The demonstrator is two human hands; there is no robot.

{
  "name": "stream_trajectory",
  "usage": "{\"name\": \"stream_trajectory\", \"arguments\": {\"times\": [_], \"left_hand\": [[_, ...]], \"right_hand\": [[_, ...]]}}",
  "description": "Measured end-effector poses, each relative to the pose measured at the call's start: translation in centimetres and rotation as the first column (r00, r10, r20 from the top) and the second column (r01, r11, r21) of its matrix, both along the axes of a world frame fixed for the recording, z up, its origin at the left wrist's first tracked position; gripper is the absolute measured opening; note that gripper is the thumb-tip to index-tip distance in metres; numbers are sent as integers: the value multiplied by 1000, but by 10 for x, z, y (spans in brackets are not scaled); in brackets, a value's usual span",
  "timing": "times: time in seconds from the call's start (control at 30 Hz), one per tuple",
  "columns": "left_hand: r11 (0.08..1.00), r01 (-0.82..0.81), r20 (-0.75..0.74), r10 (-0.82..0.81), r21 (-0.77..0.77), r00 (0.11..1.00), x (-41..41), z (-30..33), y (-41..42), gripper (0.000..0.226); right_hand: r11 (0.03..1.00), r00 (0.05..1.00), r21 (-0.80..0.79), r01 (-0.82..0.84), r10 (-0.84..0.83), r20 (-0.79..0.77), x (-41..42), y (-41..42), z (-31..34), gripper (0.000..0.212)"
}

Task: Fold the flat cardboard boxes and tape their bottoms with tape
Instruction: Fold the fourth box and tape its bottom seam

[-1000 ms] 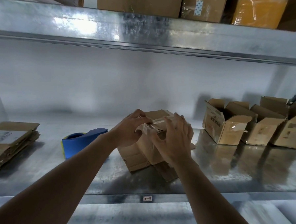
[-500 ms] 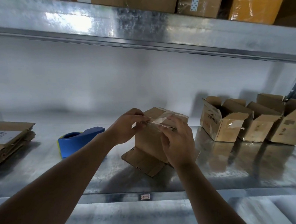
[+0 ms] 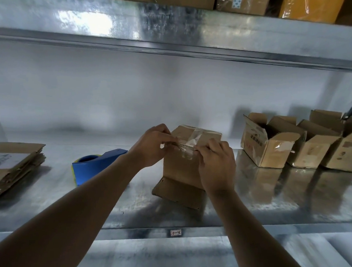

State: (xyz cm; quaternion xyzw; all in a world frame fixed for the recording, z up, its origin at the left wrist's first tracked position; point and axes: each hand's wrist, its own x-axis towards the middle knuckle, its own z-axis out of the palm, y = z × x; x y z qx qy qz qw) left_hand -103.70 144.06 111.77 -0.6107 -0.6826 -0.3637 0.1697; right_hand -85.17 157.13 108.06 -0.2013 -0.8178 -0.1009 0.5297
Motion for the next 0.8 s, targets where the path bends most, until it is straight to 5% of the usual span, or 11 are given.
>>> {"name": "stream_trajectory", "arguments": {"times": [0.2,0.47,0.8], "left_hand": [[988,6,116,-24,153,993,9,-5,-10,21],[990,-36,319,-11,140,948,10,-6,-2,15],[983,-84,329,27,162,944,19,-22,-4,25]], "right_hand": [[995,997,-97,31,-38,-63,6,-1,-7,20],[985,997,-164,60,-66,-36,5,-3,-12,24],[972,997,-233,-13,-6,-83,11,-5,-25,35]]}}
